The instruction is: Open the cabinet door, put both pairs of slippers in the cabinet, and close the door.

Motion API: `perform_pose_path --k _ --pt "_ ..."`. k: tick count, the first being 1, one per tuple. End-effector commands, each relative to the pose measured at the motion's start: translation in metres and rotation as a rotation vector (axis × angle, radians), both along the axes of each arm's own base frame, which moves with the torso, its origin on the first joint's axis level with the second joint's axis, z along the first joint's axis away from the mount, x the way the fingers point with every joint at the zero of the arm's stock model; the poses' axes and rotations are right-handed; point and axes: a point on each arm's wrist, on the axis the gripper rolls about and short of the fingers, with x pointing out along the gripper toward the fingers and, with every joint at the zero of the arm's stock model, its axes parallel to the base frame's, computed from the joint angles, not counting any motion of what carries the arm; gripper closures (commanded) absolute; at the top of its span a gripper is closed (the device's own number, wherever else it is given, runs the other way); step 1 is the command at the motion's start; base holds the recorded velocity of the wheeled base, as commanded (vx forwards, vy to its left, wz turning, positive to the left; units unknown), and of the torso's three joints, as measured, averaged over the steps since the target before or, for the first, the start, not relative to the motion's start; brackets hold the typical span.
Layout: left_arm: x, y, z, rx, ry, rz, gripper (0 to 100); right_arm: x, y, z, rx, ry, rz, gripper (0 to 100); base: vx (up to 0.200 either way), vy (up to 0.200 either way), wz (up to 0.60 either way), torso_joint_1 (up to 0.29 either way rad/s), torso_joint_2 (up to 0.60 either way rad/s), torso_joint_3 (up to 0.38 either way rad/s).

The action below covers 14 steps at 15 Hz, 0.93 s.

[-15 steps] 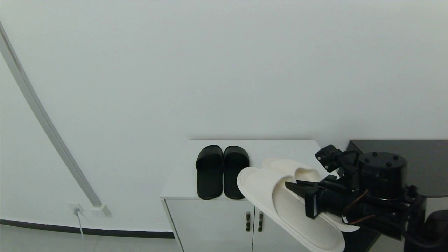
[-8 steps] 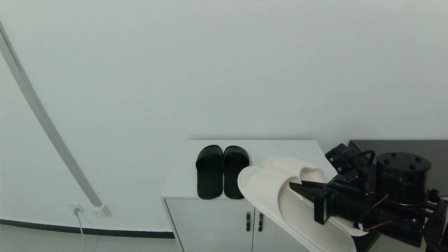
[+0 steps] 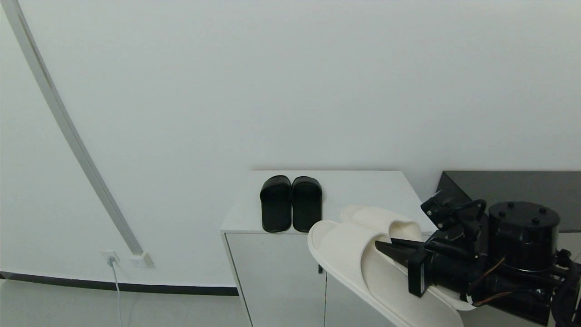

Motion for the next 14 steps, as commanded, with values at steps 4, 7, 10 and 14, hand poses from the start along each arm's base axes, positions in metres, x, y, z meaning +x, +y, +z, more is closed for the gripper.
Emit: perform_pose_path --k 4,7,10,14 --pt "0.0001 0.0000 -0.0001 0.000 0.002 0.002 100 -0.0019 -0.0009 -0.0017 -0.004 0.003 0.006 100 -0.050 0.000 0.00 0.001 0.00 0.001" --pt "0.0001 0.0000 0.0000 0.000 0.001 0.002 100 -0.0027 -0.0015 -0.0039 -0.026 -0.006 0.010 100 0.000 0.000 0.00 0.000 0.00 0.000" --pt "0.0001 0.0000 -0.0001 -0.002 0.002 0.000 100 -0.0039 -0.0024 -0.0052 -0.030 -0.002 0.012 100 0.000 0.000 0.00 0.000 0.00 0.000" --pt "0.0001 0.0000 0.0000 0.001 0.001 0.000 100 -0.0048 -0.0030 -0.0046 -0.028 -0.004 0.014 100 0.000 0.000 0.00 0.000 0.00 0.000"
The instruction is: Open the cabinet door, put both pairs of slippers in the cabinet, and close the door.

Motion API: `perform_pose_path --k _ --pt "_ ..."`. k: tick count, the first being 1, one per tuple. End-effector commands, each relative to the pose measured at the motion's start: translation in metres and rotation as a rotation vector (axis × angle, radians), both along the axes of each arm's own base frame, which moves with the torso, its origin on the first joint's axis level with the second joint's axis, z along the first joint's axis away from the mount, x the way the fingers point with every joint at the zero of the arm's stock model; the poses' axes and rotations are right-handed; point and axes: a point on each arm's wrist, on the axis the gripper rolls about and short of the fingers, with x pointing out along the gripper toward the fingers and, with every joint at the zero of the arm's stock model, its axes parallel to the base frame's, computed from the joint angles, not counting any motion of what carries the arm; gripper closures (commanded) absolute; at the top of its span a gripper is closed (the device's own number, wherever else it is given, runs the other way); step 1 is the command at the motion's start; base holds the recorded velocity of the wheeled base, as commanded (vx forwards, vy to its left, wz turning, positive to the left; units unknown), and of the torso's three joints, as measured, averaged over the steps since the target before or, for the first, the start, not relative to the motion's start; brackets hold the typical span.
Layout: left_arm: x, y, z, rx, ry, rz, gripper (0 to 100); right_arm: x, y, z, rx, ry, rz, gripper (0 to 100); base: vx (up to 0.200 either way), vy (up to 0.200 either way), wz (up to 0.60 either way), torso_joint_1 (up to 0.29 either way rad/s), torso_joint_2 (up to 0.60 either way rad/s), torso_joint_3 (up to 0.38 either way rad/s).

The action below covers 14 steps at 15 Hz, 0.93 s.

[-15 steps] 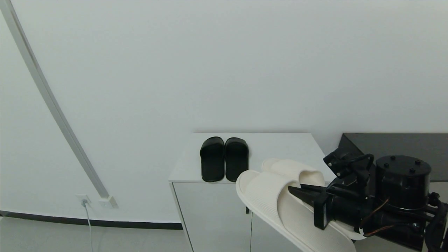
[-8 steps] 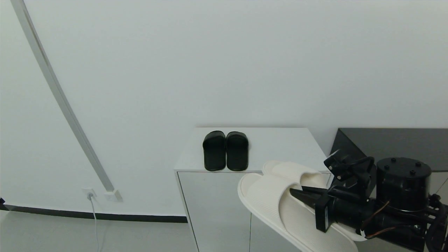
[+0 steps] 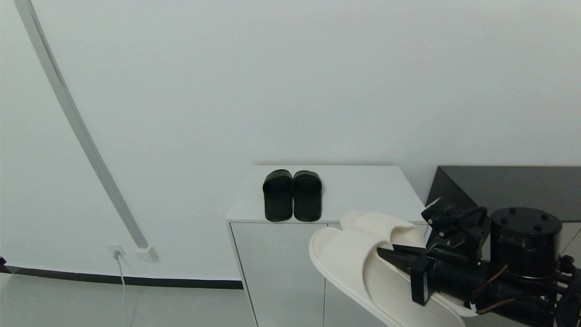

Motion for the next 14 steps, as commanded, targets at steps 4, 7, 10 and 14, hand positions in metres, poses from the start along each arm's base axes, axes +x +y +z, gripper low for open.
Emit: perform_pose_path --k 4,7,10,14 --pt "0.000 0.000 0.000 0.003 0.000 0.001 100 -0.007 0.000 0.000 -0.002 0.001 0.015 100 0.000 0.000 0.00 -0.102 0.24 0.120" --pt "0.000 0.000 0.000 0.001 0.000 0.001 100 -0.010 0.002 -0.001 -0.004 0.001 0.028 100 0.000 0.000 0.00 -0.157 0.34 0.191" --pt "0.000 0.000 0.000 0.001 0.002 -0.001 0 -0.014 -0.001 -0.006 -0.022 0.016 0.028 100 0.000 0.000 0.00 -0.152 0.35 0.191" --pt "0.000 0.000 0.000 0.001 0.002 -0.001 0 -0.020 -0.002 -0.003 -0.015 0.004 0.038 100 0.000 0.000 0.00 -0.170 0.39 0.217"
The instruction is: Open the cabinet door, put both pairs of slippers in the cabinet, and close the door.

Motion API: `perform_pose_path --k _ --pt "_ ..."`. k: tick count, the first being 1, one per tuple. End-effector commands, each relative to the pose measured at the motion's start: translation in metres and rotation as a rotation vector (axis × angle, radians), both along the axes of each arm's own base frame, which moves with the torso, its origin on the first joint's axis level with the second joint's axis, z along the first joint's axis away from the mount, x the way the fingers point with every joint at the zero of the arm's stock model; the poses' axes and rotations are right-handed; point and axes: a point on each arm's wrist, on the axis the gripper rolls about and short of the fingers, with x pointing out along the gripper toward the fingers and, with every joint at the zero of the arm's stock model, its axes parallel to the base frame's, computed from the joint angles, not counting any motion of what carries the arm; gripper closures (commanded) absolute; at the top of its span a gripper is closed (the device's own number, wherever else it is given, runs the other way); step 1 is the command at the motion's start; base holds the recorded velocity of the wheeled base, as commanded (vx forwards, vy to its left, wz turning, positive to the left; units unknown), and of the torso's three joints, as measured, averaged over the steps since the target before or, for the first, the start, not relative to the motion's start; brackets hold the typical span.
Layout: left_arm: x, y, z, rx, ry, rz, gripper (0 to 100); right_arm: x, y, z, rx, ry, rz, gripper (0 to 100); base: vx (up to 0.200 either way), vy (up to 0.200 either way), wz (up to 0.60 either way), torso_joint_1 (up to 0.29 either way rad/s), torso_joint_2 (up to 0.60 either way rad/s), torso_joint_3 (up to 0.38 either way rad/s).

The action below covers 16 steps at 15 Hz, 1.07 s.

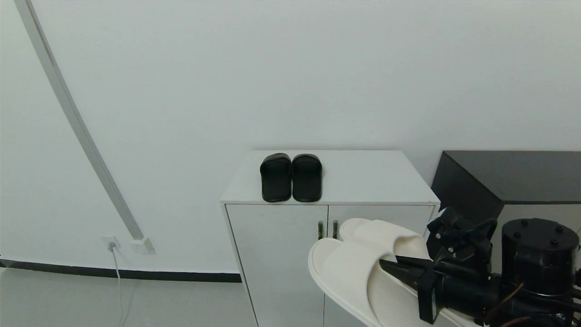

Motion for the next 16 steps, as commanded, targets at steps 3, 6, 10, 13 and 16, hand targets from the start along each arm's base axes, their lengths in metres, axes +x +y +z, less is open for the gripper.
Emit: perform_pose_path --k 3,6,10,13,16 --pt "0.0000 0.0000 0.0000 0.000 0.001 0.002 0 -0.0019 0.0007 -0.0007 -0.002 0.002 0.009 100 0.000 0.000 0.00 -0.189 0.43 0.245" --pt "0.0000 0.0000 0.0000 0.000 0.001 0.002 0 -0.0009 0.0015 -0.0038 -0.009 0.013 0.007 100 0.000 0.000 0.00 -0.230 0.55 0.317" --pt "0.0000 0.0000 0.0000 0.000 0.001 0.002 0 -0.0010 0.0015 -0.0044 -0.011 0.015 0.008 100 0.000 0.000 0.00 -0.221 0.54 0.324" --pt "0.0000 0.0000 0.0000 -0.002 0.001 0.002 0 -0.0011 0.0014 -0.0051 -0.012 0.018 0.010 100 0.000 0.000 0.00 -0.196 0.52 0.320" --pt "0.0000 0.0000 0.0001 -0.005 -0.001 0.002 0 -0.0010 0.0016 -0.0072 -0.018 0.026 0.011 100 0.000 0.000 0.00 -0.186 0.51 0.321"
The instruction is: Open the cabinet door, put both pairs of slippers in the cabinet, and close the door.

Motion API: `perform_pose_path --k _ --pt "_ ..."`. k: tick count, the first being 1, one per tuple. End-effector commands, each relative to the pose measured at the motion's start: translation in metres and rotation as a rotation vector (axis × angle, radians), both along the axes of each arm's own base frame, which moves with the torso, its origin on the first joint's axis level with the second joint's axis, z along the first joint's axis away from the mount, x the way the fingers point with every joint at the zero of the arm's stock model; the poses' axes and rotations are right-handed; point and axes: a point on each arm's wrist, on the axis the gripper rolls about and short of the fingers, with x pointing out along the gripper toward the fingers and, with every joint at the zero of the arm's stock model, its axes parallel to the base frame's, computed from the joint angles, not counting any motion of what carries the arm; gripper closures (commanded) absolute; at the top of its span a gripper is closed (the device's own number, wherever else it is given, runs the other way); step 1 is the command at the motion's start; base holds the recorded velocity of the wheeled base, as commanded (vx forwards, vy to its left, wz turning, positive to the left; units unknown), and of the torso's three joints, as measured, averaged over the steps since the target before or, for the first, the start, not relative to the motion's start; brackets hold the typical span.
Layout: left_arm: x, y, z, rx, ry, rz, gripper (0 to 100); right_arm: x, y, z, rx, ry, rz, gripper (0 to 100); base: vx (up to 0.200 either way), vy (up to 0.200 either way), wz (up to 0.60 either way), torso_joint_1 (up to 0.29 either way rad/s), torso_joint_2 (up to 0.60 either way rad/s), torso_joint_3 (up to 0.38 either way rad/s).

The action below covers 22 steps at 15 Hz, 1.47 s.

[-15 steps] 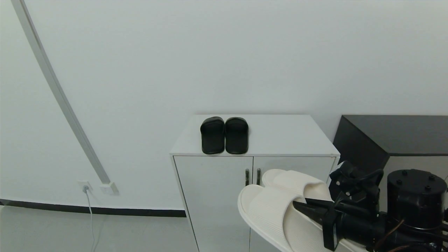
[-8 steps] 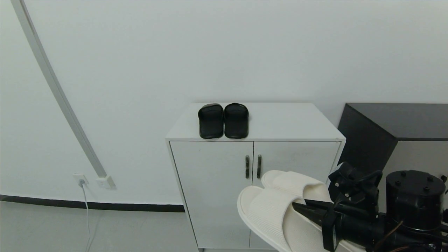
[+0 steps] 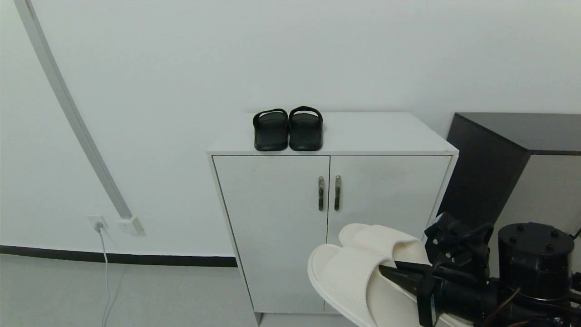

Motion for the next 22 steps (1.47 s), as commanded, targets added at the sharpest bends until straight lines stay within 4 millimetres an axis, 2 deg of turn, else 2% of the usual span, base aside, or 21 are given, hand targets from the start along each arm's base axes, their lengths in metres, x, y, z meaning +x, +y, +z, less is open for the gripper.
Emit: perform_pose_path --k 1,9,14,22 --pt "0.0001 0.0000 0.0000 -0.001 0.001 0.000 0 0.0006 0.0006 -0.0018 -0.004 0.006 0.001 100 0.000 0.000 0.00 -0.173 0.48 0.320" --pt "0.0001 0.0000 0.0002 -0.001 0.000 0.002 0 -0.0023 0.0005 -0.0016 -0.004 0.005 0.007 100 0.000 0.000 0.00 -0.132 0.47 0.337" --pt "0.0001 0.0000 0.0002 0.007 0.000 0.002 0 -0.0042 0.0026 -0.0042 -0.009 0.012 0.021 100 0.000 0.000 0.00 -0.047 0.44 0.372" --pt "0.0021 0.0001 0.0012 0.004 0.030 -0.003 0 -0.0066 0.0015 -0.0043 -0.006 0.007 0.022 100 0.000 0.000 0.00 -0.007 0.05 0.044"
